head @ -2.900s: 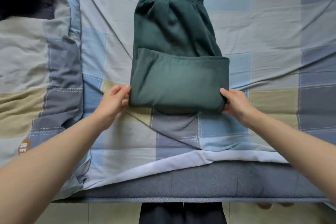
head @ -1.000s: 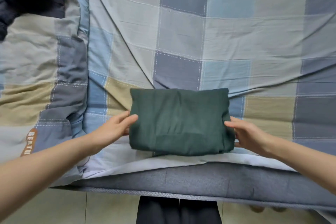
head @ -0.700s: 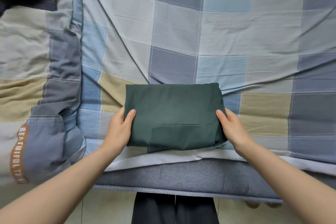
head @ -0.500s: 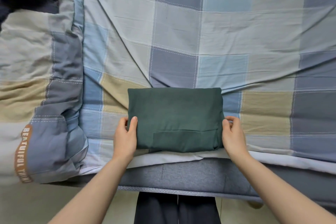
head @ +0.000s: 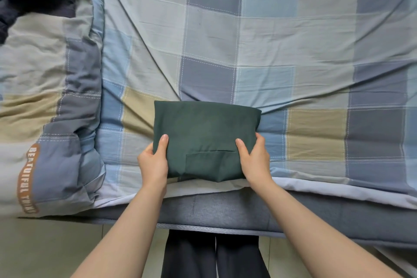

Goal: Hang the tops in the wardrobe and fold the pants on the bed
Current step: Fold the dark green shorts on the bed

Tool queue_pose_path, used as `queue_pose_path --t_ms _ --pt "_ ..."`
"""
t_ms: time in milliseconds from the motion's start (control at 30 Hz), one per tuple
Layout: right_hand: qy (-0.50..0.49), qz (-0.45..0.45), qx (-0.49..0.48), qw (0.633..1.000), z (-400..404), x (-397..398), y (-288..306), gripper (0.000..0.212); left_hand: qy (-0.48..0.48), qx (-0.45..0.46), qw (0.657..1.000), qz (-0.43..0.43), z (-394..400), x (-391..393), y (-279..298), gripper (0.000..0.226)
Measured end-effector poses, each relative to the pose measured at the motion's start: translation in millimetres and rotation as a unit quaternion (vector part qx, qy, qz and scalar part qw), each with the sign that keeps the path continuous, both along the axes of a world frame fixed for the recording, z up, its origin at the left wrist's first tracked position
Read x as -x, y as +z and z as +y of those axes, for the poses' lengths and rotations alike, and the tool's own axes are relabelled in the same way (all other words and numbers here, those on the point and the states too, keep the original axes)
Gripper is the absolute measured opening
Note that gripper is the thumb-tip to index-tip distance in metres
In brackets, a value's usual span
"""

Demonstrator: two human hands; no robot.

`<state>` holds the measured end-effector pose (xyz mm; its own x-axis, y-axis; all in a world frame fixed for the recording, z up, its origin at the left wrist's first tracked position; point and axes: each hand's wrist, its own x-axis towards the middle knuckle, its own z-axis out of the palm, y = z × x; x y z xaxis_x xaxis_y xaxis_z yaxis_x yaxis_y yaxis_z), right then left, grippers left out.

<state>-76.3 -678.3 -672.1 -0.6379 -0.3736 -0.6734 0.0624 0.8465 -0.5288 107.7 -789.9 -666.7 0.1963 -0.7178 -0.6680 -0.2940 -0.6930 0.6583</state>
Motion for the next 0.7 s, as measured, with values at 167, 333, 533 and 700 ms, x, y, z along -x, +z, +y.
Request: queue_pose_path --t_ms 167,333,533,700 --pt "-0.016 -0.009 0.029 0.999 22.8 9.6 48.3 0.039 -0.001 0.058 0.997 -0.054 22.9 9.0 49.1 0.037" --pt "-0.056 -0.018 0.062 0.996 58.5 17.7 142.3 0.032 0.02 0.057 0.998 0.007 48.9 13.0 147.4 0.024" --pt "-0.079 0.001 0.122 0.989 81.2 29.5 282.4 0.032 -0.009 0.09 0.994 0.055 61.1 28.7 278.1 0.025" --pt "-0.082 0.12 0.156 0.977 91.8 30.6 382.3 0.034 -0.057 0.175 0.977 0.107 65.4 48.7 372.4 0.021"
